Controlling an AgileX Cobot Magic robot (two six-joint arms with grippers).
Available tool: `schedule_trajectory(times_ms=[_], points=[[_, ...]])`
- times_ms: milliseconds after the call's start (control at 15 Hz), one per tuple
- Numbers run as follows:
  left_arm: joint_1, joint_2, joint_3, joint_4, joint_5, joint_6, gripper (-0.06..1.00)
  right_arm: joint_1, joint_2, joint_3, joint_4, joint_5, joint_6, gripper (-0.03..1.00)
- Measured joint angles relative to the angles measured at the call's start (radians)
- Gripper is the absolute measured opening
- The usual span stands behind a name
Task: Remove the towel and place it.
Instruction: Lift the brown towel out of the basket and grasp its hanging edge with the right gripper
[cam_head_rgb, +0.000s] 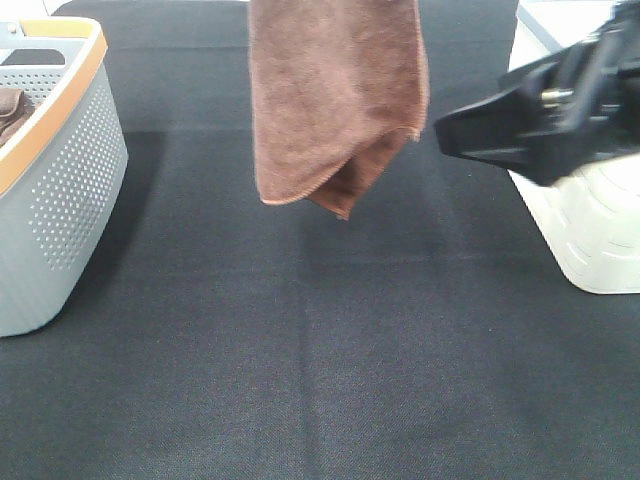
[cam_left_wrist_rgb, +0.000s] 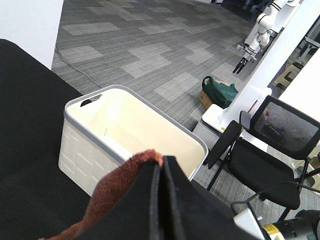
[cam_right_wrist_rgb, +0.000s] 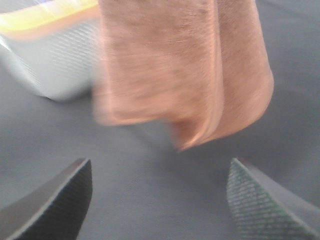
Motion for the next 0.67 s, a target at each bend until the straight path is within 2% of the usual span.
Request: schedule_trajectory(times_ms=[67, 133, 400, 533, 667], points=[[0.000, 0.000, 0.000, 0.000, 0.000, 0.000, 0.00, 0.042, 0.027, -0.010, -0.084, -0.065, 0.103, 0.71], [0.000, 0.000, 0.000, 0.000, -0.001, 0.000, 0.00, 0.055, 0.046, -0.015, -0.106, -0.087, 0.147, 0.70], [0.000, 0.000, 0.000, -0.017, -0.028, 0.000, 0.00, 0.079, 0.120, -0.064, -0.060, -0.098, 0.171, 0.66], [0.000, 0.000, 0.000, -0.018, -0.031, 0.000, 0.00, 0.145, 0.144, -0.078, -0.053, -0.117, 0.147, 0.65], [0.000, 0.000, 0.000, -0.018, -0.031, 0.000, 0.00, 0.206, 0.190, -0.078, -0.051, -0.189, 0.142, 0.64]])
